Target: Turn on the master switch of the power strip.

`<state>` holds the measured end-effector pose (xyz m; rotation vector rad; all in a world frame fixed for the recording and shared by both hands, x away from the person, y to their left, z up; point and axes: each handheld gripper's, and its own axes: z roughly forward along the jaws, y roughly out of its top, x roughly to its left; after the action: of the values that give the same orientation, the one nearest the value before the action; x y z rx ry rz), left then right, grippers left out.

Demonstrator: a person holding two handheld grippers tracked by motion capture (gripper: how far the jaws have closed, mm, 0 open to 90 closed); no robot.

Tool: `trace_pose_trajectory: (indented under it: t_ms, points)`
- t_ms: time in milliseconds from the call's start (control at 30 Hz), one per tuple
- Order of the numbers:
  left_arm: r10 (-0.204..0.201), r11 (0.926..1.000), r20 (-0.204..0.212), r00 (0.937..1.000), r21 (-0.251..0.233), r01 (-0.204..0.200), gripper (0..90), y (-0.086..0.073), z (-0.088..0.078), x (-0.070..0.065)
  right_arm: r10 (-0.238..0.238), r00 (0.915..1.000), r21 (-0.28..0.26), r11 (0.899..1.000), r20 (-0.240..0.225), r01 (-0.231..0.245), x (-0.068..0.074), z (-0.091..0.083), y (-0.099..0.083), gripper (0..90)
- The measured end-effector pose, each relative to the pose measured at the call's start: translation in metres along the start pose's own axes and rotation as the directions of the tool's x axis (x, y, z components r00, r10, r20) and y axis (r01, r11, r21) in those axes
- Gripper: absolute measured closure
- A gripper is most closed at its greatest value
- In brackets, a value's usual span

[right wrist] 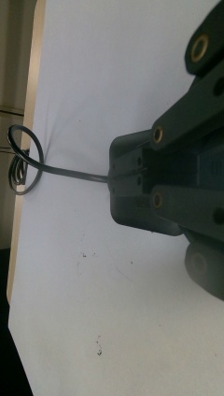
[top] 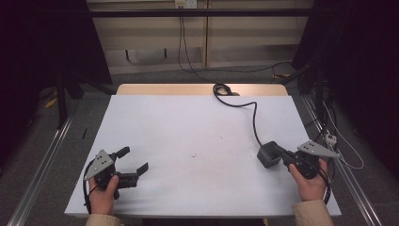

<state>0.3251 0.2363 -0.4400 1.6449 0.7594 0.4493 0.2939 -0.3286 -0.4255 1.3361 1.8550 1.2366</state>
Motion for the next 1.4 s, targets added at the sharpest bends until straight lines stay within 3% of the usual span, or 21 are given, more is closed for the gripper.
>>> trace_pose_trajectory:
  t_ms: [1400]
  points:
    - [0.0,1.0,0.0,1.0,-0.003,0.0,3.5,0.0003,-0.001,-0.0001,0.0,0.9998,0.007,1.0,0.021,0.0,0.0017,0.0014,-0.0052,90.0]
